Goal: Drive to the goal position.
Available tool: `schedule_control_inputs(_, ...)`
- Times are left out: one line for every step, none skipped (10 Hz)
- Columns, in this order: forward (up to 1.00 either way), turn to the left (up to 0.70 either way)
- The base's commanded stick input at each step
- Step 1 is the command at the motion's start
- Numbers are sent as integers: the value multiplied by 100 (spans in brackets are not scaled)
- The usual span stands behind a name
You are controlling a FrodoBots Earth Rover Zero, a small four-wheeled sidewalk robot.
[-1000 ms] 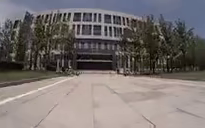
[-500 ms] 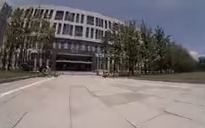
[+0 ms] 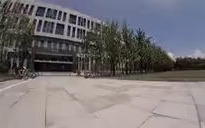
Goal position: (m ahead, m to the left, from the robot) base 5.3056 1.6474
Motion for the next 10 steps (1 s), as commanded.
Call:
schedule_control_inputs(50, -49)
schedule_control_inputs(50, -49)
schedule_control_inputs(50, -49)
schedule_control_inputs(50, -49)
schedule_control_inputs(50, -49)
schedule_control_inputs(50, -49)
schedule_control_inputs(50, -49)
schedule_control_inputs(50, -49)
schedule_control_inputs(50, -49)
schedule_control_inputs(50, -49)
